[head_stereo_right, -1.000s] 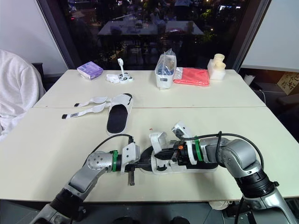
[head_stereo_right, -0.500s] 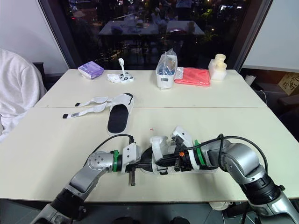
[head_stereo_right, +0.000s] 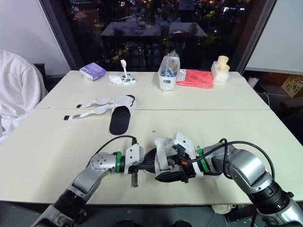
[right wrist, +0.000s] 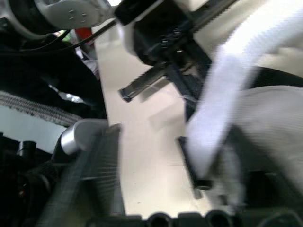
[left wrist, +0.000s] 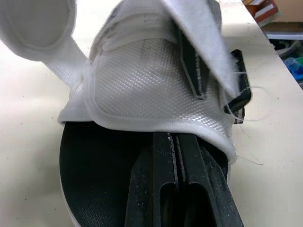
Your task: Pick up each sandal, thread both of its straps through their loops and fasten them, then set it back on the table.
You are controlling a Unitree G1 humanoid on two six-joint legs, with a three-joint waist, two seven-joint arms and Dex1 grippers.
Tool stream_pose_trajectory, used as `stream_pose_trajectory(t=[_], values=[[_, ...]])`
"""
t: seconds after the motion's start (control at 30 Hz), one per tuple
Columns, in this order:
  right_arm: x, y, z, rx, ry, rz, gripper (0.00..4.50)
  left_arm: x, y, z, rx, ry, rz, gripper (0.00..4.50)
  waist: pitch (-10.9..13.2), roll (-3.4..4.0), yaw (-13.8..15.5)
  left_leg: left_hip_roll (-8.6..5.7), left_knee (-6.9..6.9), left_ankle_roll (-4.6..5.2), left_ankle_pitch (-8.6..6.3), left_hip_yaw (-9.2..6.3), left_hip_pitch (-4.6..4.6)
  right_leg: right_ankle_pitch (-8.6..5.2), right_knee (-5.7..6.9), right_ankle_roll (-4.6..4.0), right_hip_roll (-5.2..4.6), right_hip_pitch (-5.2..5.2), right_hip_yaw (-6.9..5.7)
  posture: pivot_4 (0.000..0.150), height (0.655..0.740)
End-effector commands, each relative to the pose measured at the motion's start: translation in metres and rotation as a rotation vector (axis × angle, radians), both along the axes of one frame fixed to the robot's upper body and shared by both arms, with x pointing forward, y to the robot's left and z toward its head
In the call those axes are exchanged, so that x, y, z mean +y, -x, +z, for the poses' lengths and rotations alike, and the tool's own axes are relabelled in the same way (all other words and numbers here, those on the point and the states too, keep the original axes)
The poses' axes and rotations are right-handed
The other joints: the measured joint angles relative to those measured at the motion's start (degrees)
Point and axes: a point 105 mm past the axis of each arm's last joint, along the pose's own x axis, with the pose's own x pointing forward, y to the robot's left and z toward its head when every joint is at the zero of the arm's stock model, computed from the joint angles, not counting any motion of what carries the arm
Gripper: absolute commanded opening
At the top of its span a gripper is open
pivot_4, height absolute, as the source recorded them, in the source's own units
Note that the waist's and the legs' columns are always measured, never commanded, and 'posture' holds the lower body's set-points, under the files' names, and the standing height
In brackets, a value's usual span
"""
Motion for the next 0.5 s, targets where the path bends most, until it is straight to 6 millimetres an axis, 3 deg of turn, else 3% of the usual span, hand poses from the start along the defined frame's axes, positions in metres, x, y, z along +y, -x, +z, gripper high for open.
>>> stream_pose_trajectory(t=[0.03, 0.2, 0.43, 0.5], values=[[-0.008, -0.007, 0.018, -0.015, -0.013, -0.047, 4.45, 0.004, 0.003, -0.021, 0.052, -0.072, 0.011, 0.00, 0.00, 0.00, -0.06, 0.00, 0.01, 0.00, 0.00, -0.01, 0.00, 0.00, 0.00, 0.00, -0.02, -0.05, 0.00, 0.150, 0.7400], [-0.004, -0.014, 0.033, 0.028, -0.091, -0.086, 4.45, 0.002, 0.003, -0.021, 0.052, -0.070, 0.008, 0.00, 0.01, 0.00, 0.00, 0.00, 0.02, -0.01, 0.00, -0.01, -0.05, 0.00, 0.01, 0.00, -0.06, -0.04, 0.01, 0.150, 0.7400], [0.004, -0.019, 0.031, 0.071, -0.116, -0.110, 4.45, 0.002, 0.002, -0.021, 0.047, -0.069, 0.007, 0.00, 0.01, 0.01, 0.12, -0.03, 0.01, 0.00, 0.00, 0.00, -0.10, 0.00, 0.00, -0.01, -0.15, -0.06, 0.01, 0.150, 0.7400], [0.005, -0.023, 0.031, 0.075, -0.126, -0.126, 3.94, 0.002, 0.002, -0.021, 0.046, -0.069, 0.008, 0.00, 0.01, 0.01, 0.07, -0.05, 0.01, 0.00, 0.00, 0.00, -0.10, 0.00, 0.00, -0.01, -0.16, -0.08, 0.01, 0.150, 0.7400]])
